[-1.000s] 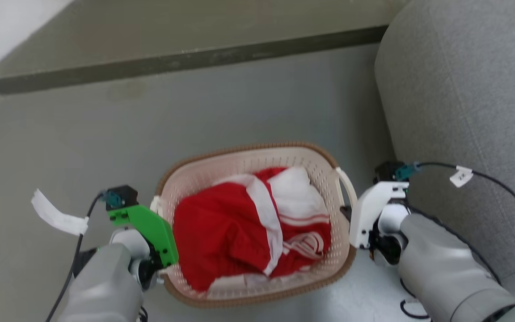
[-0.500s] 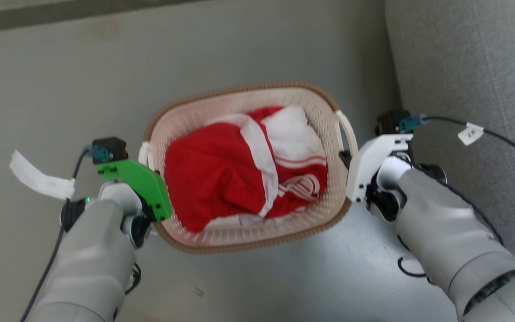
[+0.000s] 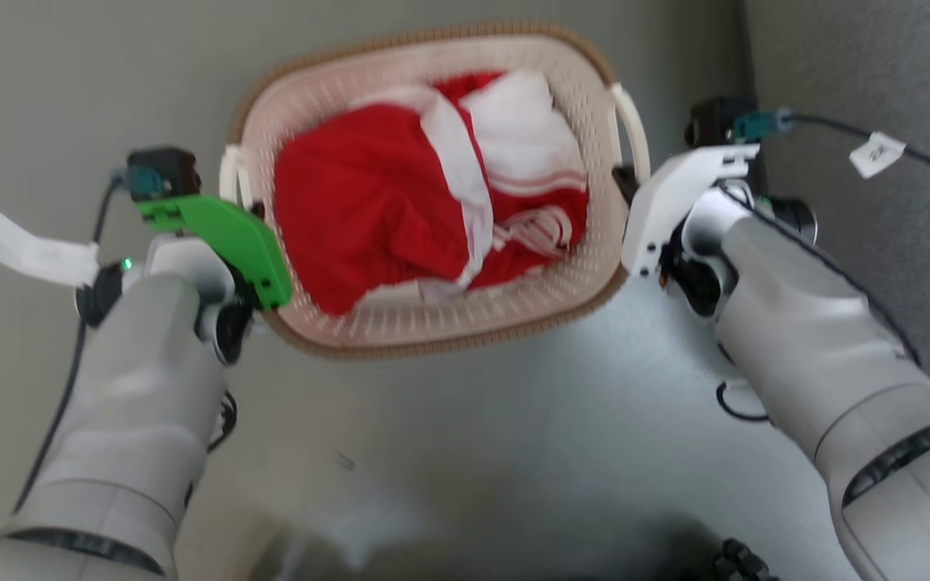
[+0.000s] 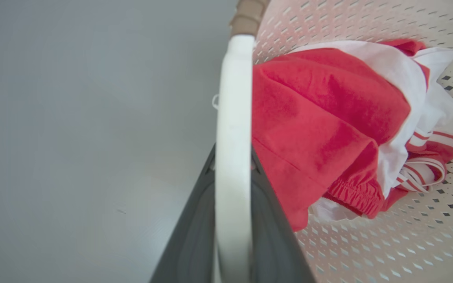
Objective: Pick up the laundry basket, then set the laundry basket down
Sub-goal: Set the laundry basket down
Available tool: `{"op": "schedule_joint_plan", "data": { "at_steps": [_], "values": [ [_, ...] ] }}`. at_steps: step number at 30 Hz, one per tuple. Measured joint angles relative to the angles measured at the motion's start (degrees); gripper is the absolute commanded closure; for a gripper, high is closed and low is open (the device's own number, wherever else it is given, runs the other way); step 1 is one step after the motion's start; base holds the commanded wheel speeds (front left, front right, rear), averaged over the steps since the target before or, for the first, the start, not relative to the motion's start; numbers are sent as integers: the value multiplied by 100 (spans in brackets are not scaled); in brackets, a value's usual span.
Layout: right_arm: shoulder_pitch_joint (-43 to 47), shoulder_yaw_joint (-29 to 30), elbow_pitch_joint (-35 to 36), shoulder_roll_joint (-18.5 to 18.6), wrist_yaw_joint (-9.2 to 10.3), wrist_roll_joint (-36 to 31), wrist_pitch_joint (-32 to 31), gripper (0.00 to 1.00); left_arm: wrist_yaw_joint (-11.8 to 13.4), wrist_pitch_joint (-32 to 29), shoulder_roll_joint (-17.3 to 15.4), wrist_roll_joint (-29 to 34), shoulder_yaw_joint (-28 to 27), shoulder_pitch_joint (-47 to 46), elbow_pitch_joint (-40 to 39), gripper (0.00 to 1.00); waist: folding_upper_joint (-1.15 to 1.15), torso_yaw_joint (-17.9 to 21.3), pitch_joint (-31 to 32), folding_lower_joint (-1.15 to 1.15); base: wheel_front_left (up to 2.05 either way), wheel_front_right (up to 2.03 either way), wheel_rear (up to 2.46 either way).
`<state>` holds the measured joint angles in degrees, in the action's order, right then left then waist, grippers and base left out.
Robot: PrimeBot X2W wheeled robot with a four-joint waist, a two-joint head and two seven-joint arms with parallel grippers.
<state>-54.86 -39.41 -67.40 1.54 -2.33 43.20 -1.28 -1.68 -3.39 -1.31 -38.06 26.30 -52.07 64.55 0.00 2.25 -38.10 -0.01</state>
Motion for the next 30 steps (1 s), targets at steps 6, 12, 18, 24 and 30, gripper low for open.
{"op": "schedule_joint_plan", "data": {
  "at_steps": [6,12,18,24,30],
  "values": [
    [-448,42,35,3,71,-40,83,100,1,41,-67,0,-53,-427,-26,100,0,8,-525,0,0,0,0],
    [-751,103,58,25,101,-40,154,100,1,69,-109,0,-59,-760,-60,100,0,8,-900,0,0,0,0],
    [-1008,157,68,74,125,-40,275,100,1,149,-113,0,-89,-1065,-88,100,0,-10,-1344,0,0,0,0],
    [-1044,158,25,55,136,-40,385,100,-3,272,-104,1,-91,-1123,-19,100,0,-41,-1702,0,0,0,0],
    [-1167,169,16,70,123,-40,556,100,-21,408,-105,1,-89,-1198,13,100,0,-69,-1863,1,0,0,0]
  ]
}}
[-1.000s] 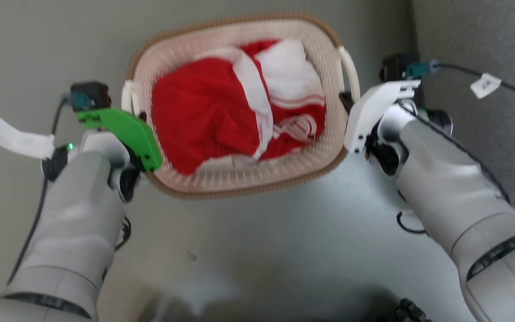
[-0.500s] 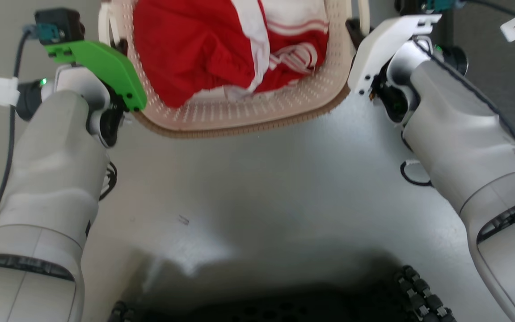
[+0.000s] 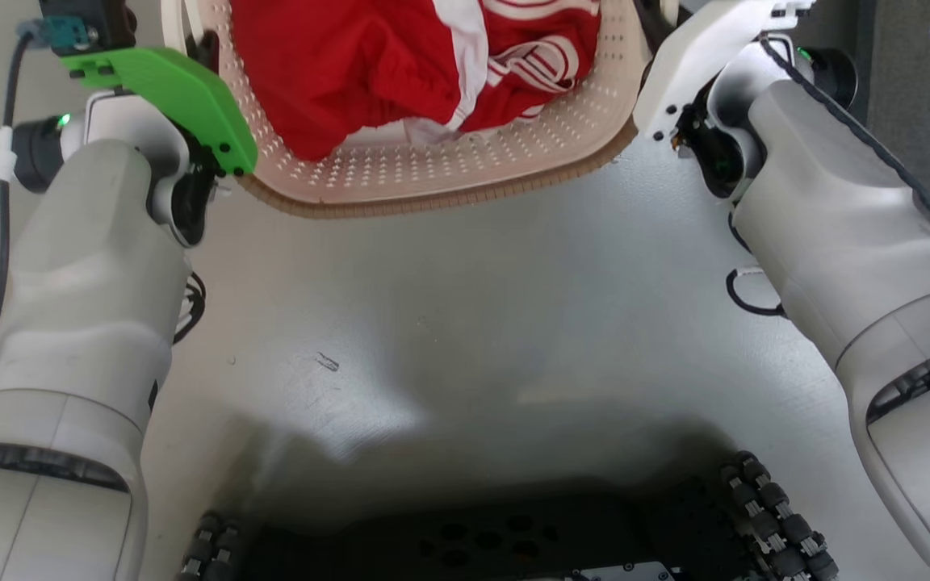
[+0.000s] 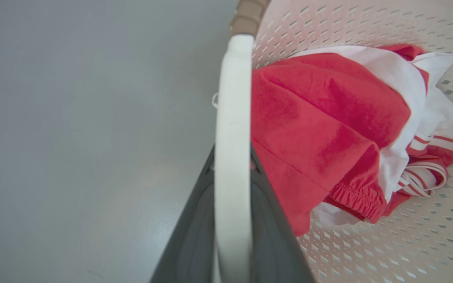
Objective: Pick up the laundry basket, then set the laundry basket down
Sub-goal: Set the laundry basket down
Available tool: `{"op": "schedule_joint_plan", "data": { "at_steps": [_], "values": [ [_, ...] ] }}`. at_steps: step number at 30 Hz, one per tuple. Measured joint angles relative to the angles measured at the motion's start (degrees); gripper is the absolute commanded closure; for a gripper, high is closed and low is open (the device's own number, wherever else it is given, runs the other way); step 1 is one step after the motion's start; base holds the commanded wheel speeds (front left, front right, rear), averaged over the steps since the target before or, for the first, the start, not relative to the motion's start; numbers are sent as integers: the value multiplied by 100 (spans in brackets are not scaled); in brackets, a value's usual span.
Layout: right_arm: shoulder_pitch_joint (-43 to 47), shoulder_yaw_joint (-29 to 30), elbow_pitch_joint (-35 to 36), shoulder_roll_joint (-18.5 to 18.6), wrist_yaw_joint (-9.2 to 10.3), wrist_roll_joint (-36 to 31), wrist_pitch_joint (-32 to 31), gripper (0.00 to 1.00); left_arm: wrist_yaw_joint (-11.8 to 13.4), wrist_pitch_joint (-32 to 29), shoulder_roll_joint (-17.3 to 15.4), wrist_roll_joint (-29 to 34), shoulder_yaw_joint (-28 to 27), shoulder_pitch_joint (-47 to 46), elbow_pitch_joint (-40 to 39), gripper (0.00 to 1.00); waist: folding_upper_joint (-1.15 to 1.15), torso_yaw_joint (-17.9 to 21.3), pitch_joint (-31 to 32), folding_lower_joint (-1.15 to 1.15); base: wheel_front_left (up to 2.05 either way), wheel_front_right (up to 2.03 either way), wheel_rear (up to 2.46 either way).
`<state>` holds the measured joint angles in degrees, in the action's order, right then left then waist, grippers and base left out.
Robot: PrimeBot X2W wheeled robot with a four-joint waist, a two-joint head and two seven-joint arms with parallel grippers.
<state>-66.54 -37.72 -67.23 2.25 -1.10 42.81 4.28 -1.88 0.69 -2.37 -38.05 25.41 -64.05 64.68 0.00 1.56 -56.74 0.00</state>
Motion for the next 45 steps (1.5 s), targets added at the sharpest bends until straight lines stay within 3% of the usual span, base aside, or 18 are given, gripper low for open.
{"op": "schedule_joint_plan", "data": {
  "at_steps": [16,17,18,19,20,21,45],
  "values": [
    [-109,2,-112,2,-90,1,124,100,-165,138,51,27,38,-171,216,100,0,-36,-33,0,0,0,0],
    [-110,0,-118,2,-92,1,124,100,-171,138,56,27,40,-174,233,82,0,-39,-27,0,0,0,0],
    [-111,-1,-124,2,-107,1,123,66,-172,138,66,27,42,-177,249,64,0,-42,-22,0,0,0,0],
    [-111,-21,-133,8,-171,1,114,0,-203,137,68,34,54,-179,287,55,0,-45,-16,0,0,0,0],
    [-108,-34,-152,29,-261,5,64,0,-218,137,58,45,64,-179,316,7,0,-50,-10,0,0,0,0],
    [-103,-42,-174,66,-314,10,30,0,-218,137,40,53,68,-179,341,0,0,-54,-5,0,0,0,0],
    [170,-240,-223,176,-541,11,283,0,-425,497,75,-25,132,25,535,0,0,-163,510,0,0,0,0]
  ]
}}
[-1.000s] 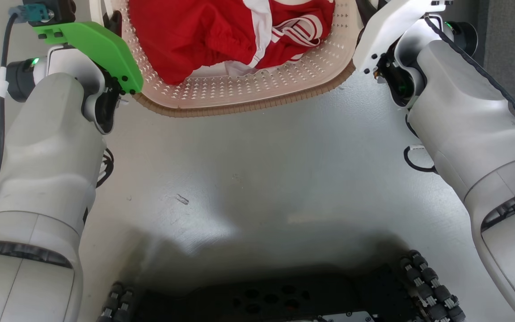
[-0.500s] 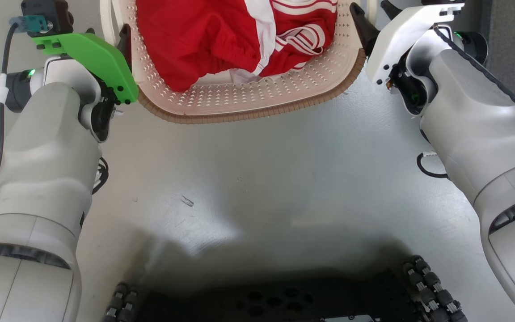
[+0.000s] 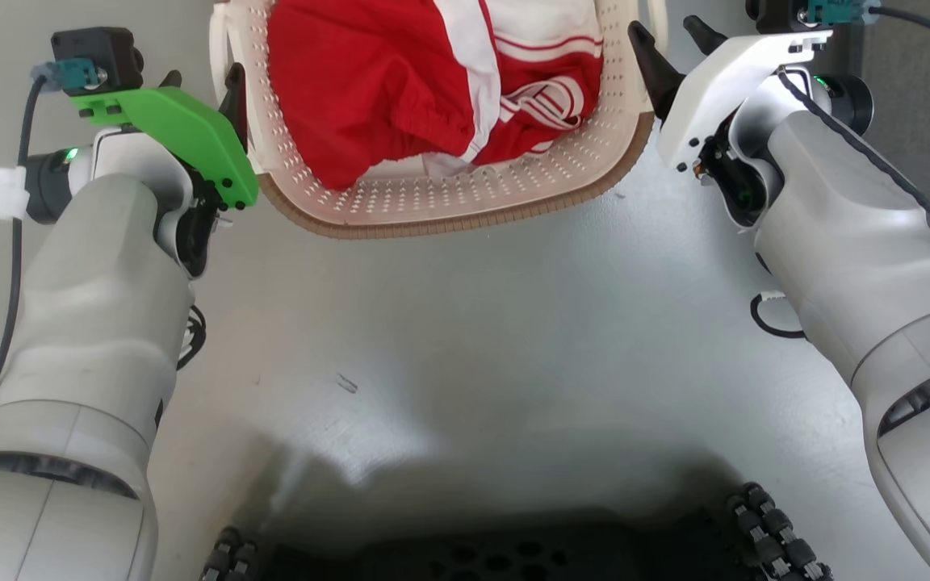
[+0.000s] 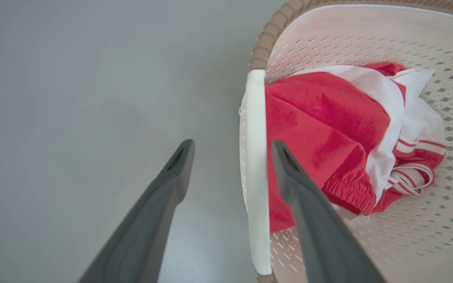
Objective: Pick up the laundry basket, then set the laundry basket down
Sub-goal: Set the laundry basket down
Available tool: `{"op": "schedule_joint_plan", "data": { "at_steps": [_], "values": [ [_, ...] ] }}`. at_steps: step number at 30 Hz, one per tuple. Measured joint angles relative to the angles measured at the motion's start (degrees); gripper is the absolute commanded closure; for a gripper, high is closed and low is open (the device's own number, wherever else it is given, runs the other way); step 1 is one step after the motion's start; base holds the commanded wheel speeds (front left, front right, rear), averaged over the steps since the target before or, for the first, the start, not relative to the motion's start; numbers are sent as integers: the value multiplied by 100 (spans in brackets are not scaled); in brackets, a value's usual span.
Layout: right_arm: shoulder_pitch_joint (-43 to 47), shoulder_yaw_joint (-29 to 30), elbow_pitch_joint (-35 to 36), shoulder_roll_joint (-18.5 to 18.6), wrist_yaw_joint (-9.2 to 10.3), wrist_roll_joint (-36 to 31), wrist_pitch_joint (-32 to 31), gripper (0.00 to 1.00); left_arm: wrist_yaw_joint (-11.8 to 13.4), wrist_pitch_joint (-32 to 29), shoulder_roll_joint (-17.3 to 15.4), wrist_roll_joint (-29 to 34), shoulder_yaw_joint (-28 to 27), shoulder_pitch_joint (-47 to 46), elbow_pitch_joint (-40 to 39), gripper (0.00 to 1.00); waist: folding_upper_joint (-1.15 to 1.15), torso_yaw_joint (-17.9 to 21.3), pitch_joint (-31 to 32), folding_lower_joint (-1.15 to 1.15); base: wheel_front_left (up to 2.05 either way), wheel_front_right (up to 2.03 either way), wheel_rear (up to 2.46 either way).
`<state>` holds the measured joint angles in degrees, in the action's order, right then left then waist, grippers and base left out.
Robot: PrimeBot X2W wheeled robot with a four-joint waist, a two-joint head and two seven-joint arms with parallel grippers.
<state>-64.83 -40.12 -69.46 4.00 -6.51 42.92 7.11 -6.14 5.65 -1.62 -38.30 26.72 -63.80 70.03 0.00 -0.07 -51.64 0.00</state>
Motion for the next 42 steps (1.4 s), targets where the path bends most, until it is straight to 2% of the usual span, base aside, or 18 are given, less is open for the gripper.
{"op": "schedule_joint_plan", "data": {
  "at_steps": [11,19,27,30,42],
  "values": [
    [244,-7,38,-4,-3,-2,546,0,-14,666,1,141,162,296,-1,0,0,18,488,0,0,0,0],
    [615,-14,75,-15,-4,-4,666,0,-14,860,-15,338,288,543,-59,0,0,56,996,0,0,0,0],
    [986,25,253,0,-4,-38,733,0,-12,887,-52,455,289,845,-404,0,0,96,1565,0,0,0,0],
    [1145,192,567,110,5,-71,732,0,103,884,-147,478,97,1015,-962,0,0,111,1856,0,0,0,0],
    [1750,723,1757,358,420,-488,732,0,403,884,-425,896,-274,1745,-2347,0,0,147,2697,0,0,0,0]
  ]
}}
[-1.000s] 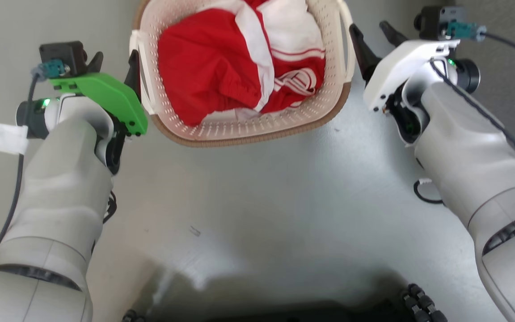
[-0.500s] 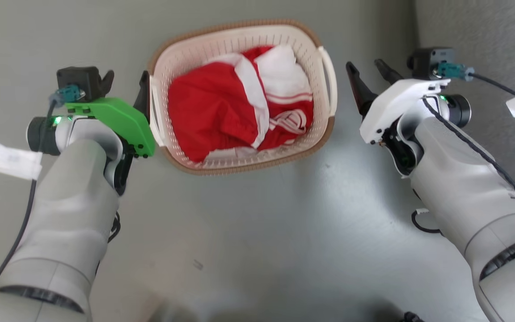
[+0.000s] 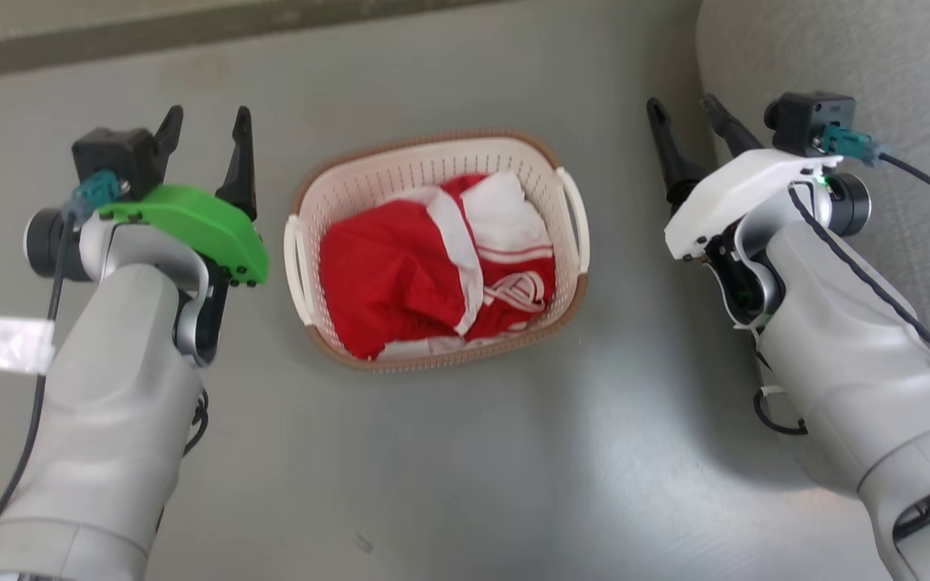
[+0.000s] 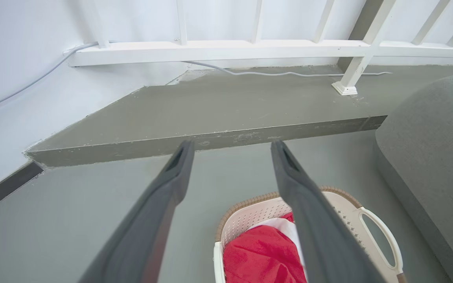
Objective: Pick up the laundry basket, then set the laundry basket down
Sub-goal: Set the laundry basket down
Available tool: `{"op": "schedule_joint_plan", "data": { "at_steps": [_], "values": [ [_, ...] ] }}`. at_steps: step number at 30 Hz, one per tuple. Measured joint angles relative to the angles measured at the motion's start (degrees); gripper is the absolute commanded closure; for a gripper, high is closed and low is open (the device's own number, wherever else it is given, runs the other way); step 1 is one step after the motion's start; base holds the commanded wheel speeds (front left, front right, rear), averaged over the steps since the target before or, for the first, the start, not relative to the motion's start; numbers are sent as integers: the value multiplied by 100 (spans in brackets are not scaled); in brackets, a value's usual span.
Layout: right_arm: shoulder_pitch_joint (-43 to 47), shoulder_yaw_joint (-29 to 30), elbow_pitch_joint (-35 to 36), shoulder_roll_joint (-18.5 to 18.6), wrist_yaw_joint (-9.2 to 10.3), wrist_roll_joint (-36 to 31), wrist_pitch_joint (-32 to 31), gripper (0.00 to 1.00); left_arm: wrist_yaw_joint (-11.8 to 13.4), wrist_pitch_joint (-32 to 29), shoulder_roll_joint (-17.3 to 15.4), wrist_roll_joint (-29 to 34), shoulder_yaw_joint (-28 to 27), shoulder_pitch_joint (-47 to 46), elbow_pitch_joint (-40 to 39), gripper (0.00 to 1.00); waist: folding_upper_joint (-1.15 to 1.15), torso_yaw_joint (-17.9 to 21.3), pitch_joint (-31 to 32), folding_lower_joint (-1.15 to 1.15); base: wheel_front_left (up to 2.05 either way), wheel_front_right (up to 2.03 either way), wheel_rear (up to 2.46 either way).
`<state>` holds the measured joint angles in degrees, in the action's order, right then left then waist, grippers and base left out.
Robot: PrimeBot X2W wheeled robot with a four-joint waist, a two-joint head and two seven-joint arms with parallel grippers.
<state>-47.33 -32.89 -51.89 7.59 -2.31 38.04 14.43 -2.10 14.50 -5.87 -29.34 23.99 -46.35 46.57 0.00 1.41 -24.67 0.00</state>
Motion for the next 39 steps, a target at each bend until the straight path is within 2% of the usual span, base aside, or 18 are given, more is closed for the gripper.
{"op": "schedule_joint_plan", "data": {
  "at_steps": [7,15,39],
  "values": [
    [466,279,693,93,299,-363,1,0,201,1,-51,301,-223,606,-813,0,0,36,456,0,0,0,0],
    [1263,524,1296,209,546,-703,0,0,414,1,-23,521,-398,1451,-1555,0,0,70,972,0,0,0,0],
    [3315,805,2492,304,805,-1189,0,0,666,0,60,956,-519,3720,-2973,0,0,40,2107,0,0,0,0]
  ]
}}
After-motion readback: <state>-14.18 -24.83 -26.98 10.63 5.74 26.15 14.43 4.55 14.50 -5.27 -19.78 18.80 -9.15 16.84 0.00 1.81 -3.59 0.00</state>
